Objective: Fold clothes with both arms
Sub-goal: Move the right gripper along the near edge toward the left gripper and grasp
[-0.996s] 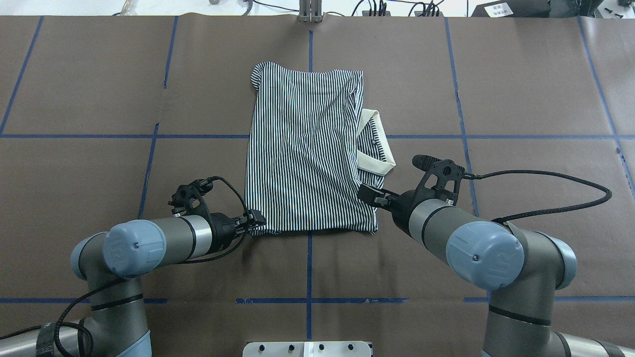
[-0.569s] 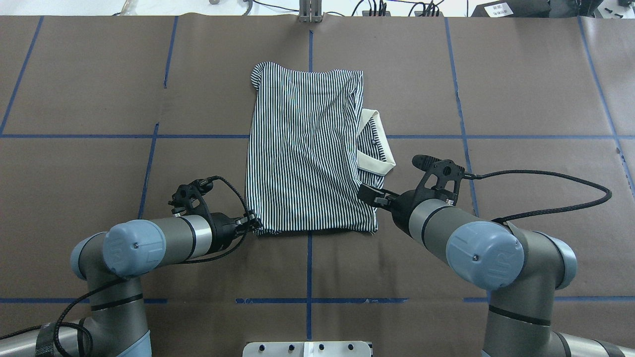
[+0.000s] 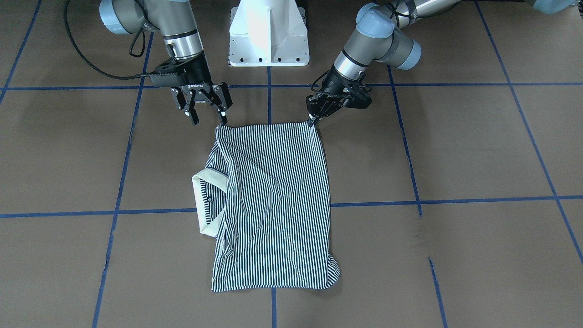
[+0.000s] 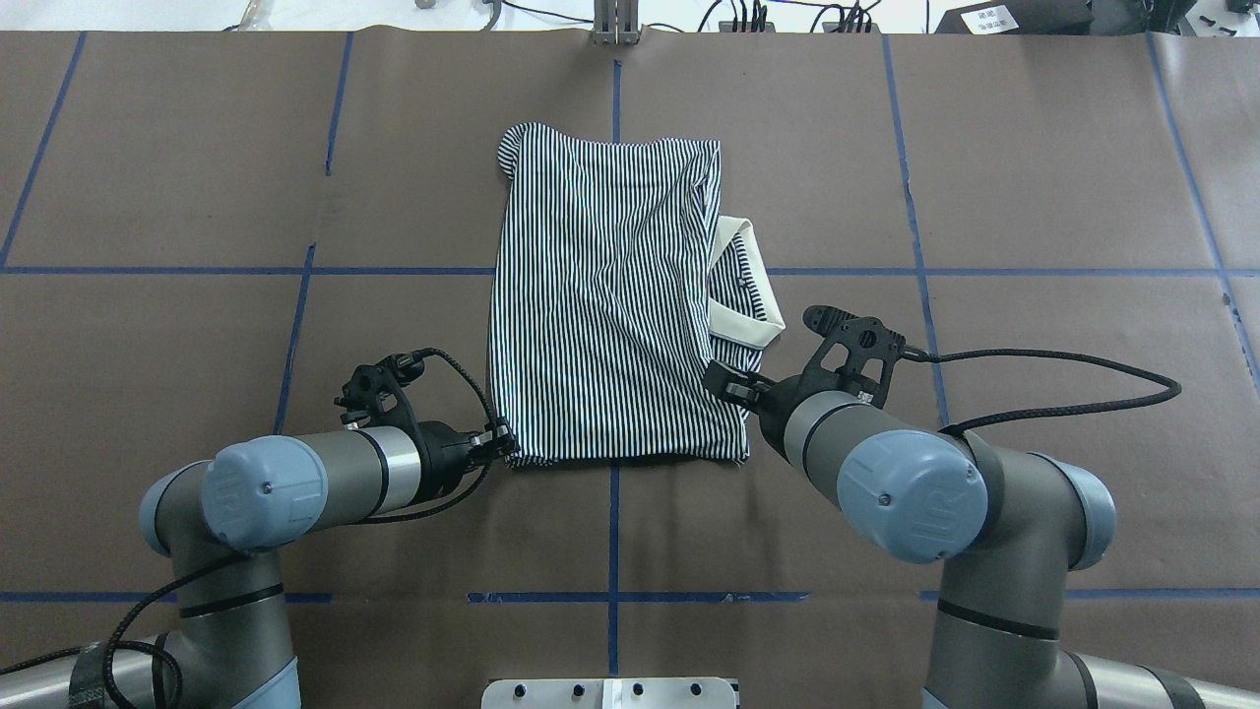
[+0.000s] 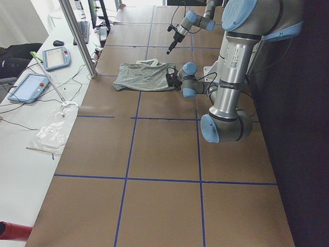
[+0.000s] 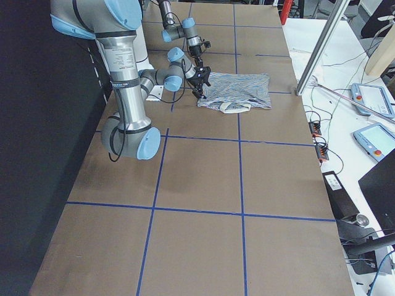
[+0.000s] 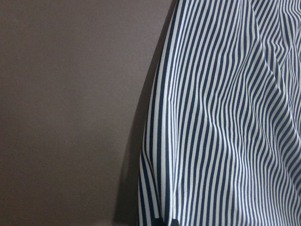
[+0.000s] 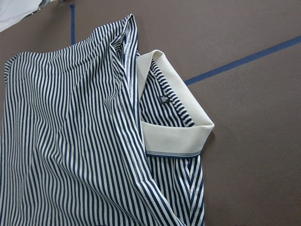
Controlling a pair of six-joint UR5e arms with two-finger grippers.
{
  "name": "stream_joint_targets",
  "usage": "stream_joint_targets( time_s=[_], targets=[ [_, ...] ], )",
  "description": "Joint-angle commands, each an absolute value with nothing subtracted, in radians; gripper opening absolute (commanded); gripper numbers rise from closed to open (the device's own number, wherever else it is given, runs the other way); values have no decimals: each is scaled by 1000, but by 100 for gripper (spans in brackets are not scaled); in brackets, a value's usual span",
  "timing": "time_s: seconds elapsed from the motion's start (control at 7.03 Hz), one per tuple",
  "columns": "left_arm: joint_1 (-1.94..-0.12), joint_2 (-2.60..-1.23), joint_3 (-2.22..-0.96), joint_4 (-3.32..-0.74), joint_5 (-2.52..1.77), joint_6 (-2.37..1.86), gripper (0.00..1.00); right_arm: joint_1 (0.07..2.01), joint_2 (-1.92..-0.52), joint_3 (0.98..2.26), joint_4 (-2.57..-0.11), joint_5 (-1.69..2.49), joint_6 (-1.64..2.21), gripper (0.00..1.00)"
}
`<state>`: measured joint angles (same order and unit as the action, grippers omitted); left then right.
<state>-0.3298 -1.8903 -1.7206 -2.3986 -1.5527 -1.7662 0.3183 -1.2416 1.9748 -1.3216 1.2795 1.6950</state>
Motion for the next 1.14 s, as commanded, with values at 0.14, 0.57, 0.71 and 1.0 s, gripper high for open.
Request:
stream_joint_targets(
  time_s=[0.14, 0.57, 0.71, 1.0],
  targets=[
    [-328, -1891, -1726, -2399, -1554, -1766, 0, 322, -1123, 1870, -1431, 1284, 1720, 84],
    [-328, -1891, -1724, -2399, -1552, -1764, 0, 339, -1076, 1836, -1541, 1403, 1746, 84],
    [-328, -1891, -1724, -2401, -1552, -1763, 0, 337, -1021, 1789, -1575, 1422, 1747, 84],
    [-328, -1891, -1724, -2401, -1551, -1763, 0, 337, -999, 1730, -1578, 1445, 1750, 75]
  ],
)
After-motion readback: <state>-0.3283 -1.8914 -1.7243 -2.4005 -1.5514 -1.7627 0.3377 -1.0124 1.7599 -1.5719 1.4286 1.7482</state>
